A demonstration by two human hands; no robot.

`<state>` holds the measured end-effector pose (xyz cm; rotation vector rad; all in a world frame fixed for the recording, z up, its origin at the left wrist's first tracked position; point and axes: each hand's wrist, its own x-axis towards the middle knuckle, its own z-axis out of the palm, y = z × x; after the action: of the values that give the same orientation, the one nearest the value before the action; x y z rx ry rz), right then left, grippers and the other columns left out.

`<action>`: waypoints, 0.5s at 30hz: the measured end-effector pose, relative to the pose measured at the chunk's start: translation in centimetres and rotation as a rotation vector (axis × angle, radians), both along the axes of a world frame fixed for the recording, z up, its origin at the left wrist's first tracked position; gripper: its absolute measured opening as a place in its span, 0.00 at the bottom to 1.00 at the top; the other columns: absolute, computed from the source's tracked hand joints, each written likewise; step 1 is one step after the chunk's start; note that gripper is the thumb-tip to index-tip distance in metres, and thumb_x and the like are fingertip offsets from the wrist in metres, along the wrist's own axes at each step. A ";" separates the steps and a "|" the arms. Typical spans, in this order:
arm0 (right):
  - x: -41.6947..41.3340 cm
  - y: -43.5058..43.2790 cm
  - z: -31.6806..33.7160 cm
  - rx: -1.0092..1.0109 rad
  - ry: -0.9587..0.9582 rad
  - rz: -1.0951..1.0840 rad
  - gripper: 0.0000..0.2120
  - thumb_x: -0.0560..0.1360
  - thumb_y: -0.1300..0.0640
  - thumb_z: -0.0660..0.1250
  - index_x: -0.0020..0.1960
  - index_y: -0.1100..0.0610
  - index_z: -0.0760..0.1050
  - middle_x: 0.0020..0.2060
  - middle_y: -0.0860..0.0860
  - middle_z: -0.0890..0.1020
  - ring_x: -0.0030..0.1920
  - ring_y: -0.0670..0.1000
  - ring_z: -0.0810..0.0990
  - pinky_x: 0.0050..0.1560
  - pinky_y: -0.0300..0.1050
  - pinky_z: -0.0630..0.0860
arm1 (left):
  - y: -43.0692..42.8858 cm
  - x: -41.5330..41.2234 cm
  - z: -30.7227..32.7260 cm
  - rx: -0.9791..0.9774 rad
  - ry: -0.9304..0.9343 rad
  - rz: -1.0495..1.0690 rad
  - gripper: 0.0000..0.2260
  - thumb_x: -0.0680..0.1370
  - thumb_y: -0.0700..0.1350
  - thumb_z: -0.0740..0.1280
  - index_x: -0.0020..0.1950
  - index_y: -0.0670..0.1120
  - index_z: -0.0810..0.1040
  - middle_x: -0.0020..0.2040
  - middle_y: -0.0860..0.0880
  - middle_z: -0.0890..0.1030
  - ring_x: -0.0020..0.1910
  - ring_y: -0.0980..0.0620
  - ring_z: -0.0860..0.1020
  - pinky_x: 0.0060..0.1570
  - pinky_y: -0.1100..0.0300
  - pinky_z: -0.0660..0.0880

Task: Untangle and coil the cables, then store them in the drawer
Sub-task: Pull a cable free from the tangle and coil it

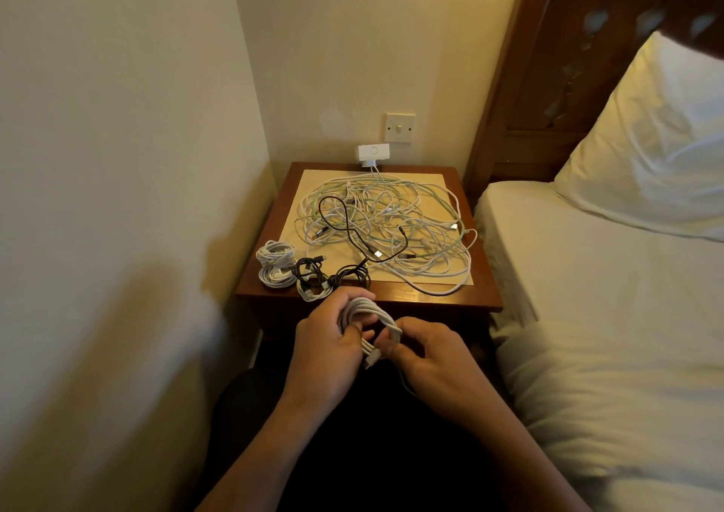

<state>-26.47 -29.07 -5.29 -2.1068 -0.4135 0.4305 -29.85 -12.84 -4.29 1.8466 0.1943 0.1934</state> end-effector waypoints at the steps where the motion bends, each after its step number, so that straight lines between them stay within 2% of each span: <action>1: 0.1 0.0 0.0 -0.004 0.005 0.013 0.06 0.83 0.49 0.65 0.50 0.46 0.81 0.45 0.45 0.82 0.46 0.43 0.80 0.49 0.45 0.77 | -0.1 -0.2 0.1 0.043 -0.004 -0.006 0.17 0.79 0.30 0.65 0.58 0.49 0.82 0.51 0.54 0.83 0.50 0.68 0.80 0.43 0.76 0.74; 4: 0.3 -0.5 -0.2 -0.036 0.017 0.033 0.04 0.80 0.50 0.69 0.53 0.44 0.82 0.51 0.43 0.83 0.53 0.44 0.80 0.59 0.51 0.78 | 0.3 -0.4 0.0 0.115 0.019 -0.050 0.17 0.80 0.32 0.65 0.62 0.53 0.79 0.52 0.57 0.82 0.50 0.71 0.79 0.44 0.77 0.72; 5: 0.4 -0.7 -0.3 -0.006 0.021 0.022 0.07 0.79 0.50 0.71 0.56 0.43 0.82 0.53 0.41 0.83 0.55 0.43 0.81 0.61 0.51 0.78 | 0.7 -0.3 -0.1 0.164 0.035 -0.081 0.18 0.81 0.34 0.66 0.63 0.55 0.77 0.52 0.58 0.82 0.51 0.71 0.78 0.45 0.77 0.72; 8: 0.4 -1.2 0.1 0.153 0.060 -0.028 0.15 0.77 0.49 0.74 0.63 0.43 0.79 0.54 0.42 0.86 0.55 0.43 0.84 0.59 0.50 0.82 | 1.5 -0.1 -0.2 0.257 0.095 -0.237 0.21 0.80 0.38 0.68 0.67 0.60 0.72 0.51 0.58 0.84 0.50 0.67 0.80 0.47 0.75 0.73; 10: 0.5 -1.3 0.6 0.186 0.059 -0.032 0.12 0.78 0.52 0.74 0.61 0.46 0.81 0.51 0.44 0.87 0.52 0.43 0.86 0.56 0.47 0.83 | 1.4 0.0 -0.1 0.236 0.105 -0.281 0.23 0.79 0.37 0.68 0.67 0.59 0.72 0.51 0.57 0.85 0.50 0.64 0.82 0.50 0.69 0.77; 13: 0.2 -1.0 0.6 0.284 0.077 -0.111 0.08 0.79 0.56 0.72 0.57 0.49 0.83 0.47 0.48 0.88 0.48 0.48 0.87 0.53 0.49 0.84 | 1.4 0.6 -0.3 0.041 0.042 -0.138 0.20 0.76 0.36 0.72 0.63 0.57 0.76 0.52 0.53 0.86 0.51 0.56 0.85 0.55 0.55 0.82; 15: 0.1 -0.7 0.2 0.445 0.157 -0.230 0.08 0.79 0.60 0.72 0.57 0.54 0.83 0.47 0.52 0.88 0.49 0.52 0.88 0.55 0.56 0.84 | 1.5 0.7 -0.4 -0.258 0.068 -0.032 0.20 0.76 0.37 0.74 0.64 0.52 0.76 0.53 0.47 0.86 0.52 0.47 0.86 0.57 0.48 0.82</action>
<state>-26.40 -29.81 -5.08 -1.6507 -0.1532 0.3301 -29.11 -11.30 -4.68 1.5990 0.2260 0.0796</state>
